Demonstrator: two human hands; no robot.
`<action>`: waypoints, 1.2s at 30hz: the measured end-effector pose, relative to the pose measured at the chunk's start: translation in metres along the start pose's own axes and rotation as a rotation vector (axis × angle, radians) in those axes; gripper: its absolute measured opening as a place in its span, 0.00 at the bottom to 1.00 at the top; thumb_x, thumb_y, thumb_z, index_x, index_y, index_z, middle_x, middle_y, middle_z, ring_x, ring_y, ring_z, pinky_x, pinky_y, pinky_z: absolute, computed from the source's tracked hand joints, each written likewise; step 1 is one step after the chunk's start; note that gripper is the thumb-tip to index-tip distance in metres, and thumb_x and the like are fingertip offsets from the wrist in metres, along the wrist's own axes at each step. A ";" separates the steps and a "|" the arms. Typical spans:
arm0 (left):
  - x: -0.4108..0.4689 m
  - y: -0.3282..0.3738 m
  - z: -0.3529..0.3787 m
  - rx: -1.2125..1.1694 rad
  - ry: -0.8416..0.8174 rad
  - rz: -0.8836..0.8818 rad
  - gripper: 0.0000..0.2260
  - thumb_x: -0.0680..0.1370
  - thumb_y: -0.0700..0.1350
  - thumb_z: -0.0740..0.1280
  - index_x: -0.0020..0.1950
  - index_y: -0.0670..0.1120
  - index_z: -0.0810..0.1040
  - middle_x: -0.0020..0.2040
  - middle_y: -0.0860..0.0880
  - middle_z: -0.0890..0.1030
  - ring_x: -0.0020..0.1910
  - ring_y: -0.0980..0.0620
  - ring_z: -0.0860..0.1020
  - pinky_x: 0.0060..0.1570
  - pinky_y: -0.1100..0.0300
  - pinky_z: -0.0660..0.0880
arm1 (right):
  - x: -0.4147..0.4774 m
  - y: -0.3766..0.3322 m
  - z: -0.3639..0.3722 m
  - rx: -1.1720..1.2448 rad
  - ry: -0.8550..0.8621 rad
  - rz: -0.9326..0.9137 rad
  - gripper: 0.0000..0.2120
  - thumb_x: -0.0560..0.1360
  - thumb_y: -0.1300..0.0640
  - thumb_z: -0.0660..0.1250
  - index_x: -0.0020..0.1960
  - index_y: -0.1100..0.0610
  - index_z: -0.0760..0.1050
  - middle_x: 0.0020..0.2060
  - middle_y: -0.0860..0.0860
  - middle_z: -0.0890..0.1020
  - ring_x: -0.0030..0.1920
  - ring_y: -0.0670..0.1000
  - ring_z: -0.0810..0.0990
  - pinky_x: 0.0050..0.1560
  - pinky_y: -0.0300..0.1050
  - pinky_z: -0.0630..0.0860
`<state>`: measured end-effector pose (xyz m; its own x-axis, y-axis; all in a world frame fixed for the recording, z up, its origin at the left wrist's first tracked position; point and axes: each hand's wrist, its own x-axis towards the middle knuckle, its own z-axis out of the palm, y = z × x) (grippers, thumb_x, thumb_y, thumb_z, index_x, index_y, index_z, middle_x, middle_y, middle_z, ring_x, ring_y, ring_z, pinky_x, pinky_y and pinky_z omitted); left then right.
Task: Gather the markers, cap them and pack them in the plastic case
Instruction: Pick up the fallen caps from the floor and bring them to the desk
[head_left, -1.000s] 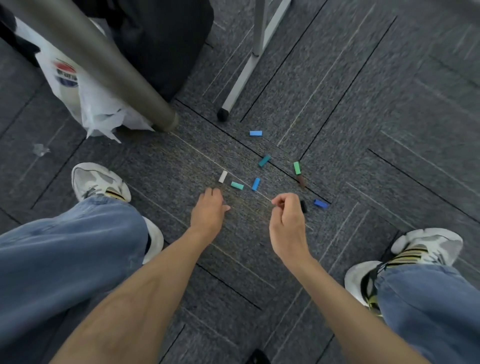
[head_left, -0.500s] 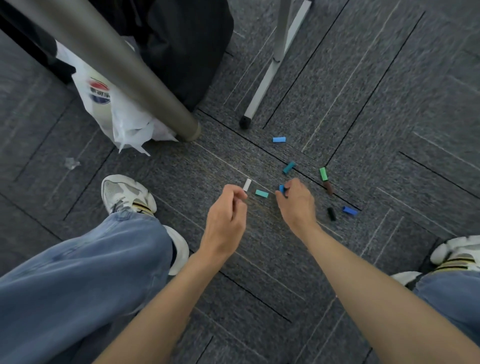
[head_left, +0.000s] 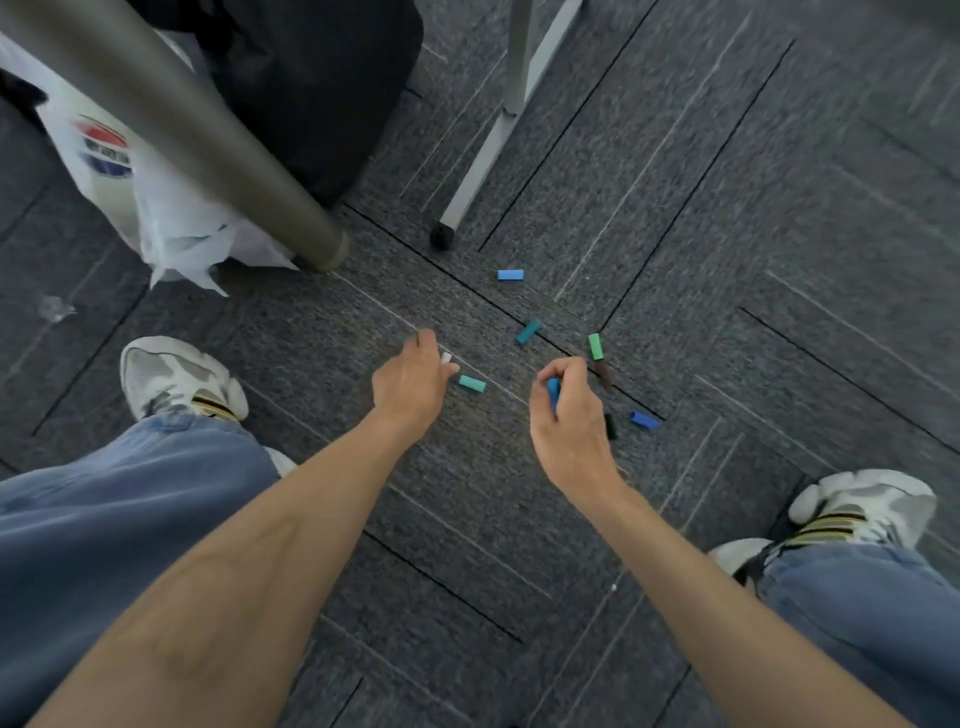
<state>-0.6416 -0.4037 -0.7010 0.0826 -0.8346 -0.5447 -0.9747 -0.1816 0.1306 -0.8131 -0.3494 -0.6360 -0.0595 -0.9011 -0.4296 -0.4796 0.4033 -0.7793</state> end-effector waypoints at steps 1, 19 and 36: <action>0.001 0.001 0.002 0.045 0.002 0.015 0.19 0.82 0.54 0.57 0.65 0.41 0.65 0.59 0.43 0.74 0.50 0.42 0.79 0.37 0.52 0.70 | -0.004 0.002 -0.002 0.003 -0.012 -0.006 0.05 0.82 0.60 0.57 0.49 0.52 0.65 0.37 0.51 0.74 0.32 0.50 0.71 0.34 0.49 0.69; -0.079 -0.042 -0.044 -0.765 0.071 0.224 0.09 0.83 0.51 0.56 0.49 0.47 0.67 0.29 0.53 0.66 0.24 0.56 0.64 0.27 0.62 0.60 | 0.048 0.011 0.070 -0.587 -0.164 -0.145 0.13 0.80 0.52 0.64 0.58 0.60 0.70 0.53 0.58 0.77 0.50 0.59 0.77 0.45 0.50 0.72; -0.022 0.029 -0.017 -0.207 0.015 0.137 0.12 0.83 0.54 0.53 0.56 0.46 0.67 0.37 0.49 0.76 0.34 0.47 0.73 0.32 0.54 0.66 | 0.016 0.038 -0.013 -0.154 0.004 0.097 0.09 0.83 0.50 0.56 0.51 0.54 0.71 0.33 0.48 0.73 0.30 0.48 0.70 0.32 0.45 0.64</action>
<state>-0.6680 -0.3995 -0.6708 -0.0429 -0.8661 -0.4980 -0.9137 -0.1676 0.3702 -0.8433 -0.3501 -0.6667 -0.1158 -0.8598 -0.4974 -0.6001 0.4596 -0.6547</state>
